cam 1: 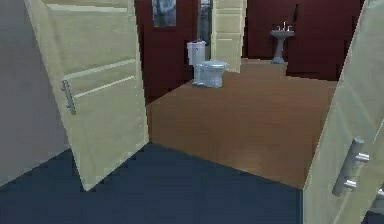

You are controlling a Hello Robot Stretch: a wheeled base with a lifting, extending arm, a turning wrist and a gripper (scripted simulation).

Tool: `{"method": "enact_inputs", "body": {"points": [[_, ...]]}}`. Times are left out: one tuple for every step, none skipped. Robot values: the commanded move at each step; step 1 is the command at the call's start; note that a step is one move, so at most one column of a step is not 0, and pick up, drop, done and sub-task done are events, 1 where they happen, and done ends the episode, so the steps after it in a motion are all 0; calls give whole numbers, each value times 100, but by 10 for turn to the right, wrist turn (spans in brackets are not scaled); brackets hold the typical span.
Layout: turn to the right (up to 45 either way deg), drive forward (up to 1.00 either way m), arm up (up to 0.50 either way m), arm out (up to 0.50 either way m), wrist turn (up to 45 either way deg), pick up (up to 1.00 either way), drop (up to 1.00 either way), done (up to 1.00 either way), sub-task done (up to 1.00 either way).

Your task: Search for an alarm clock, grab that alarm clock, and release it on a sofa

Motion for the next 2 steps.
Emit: {"method": "enact_inputs", "body": {"points": [[0,65,0,0,0,0,0,0,0],[330,0,0,0,0,0,0,0,0]]}}
